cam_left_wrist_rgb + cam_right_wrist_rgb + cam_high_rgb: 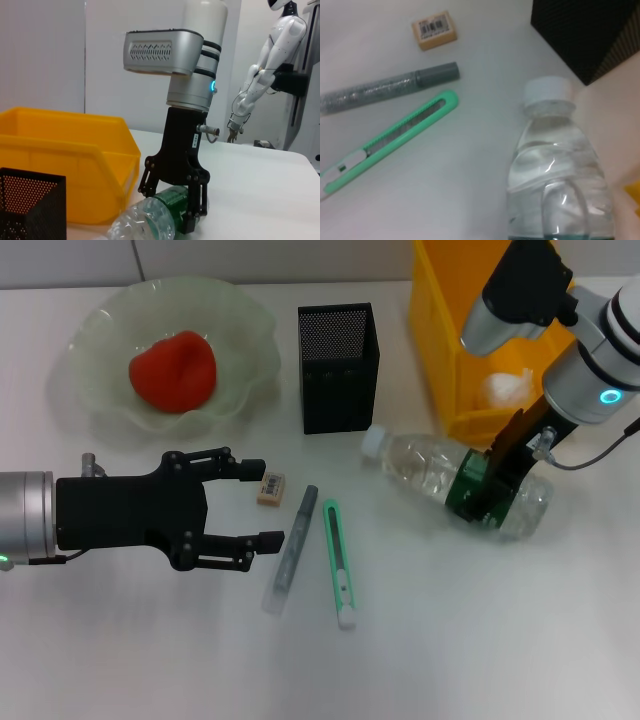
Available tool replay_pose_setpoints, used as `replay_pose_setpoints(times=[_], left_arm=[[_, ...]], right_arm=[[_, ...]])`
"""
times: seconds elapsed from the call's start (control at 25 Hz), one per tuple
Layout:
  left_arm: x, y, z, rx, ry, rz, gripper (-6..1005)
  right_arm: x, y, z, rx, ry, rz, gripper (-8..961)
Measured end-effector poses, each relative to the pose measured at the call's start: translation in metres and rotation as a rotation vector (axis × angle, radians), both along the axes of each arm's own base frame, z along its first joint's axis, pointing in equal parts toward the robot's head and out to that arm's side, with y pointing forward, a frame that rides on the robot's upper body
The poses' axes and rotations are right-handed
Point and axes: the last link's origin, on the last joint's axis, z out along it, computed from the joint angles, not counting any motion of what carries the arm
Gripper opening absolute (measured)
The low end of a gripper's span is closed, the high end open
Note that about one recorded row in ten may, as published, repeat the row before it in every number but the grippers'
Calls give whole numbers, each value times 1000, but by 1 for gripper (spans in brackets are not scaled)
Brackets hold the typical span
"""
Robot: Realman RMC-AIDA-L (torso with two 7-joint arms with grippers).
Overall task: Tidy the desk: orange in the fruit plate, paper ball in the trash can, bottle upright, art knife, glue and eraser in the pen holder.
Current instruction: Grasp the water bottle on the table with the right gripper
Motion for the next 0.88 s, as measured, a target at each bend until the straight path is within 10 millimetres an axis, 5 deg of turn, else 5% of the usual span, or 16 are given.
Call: replay_pose_setpoints(times=[0.88], left_arm=[[1,2,1,3,6,-8,853]], right_arm=[[4,-2,-8,-14,-40,21,820]])
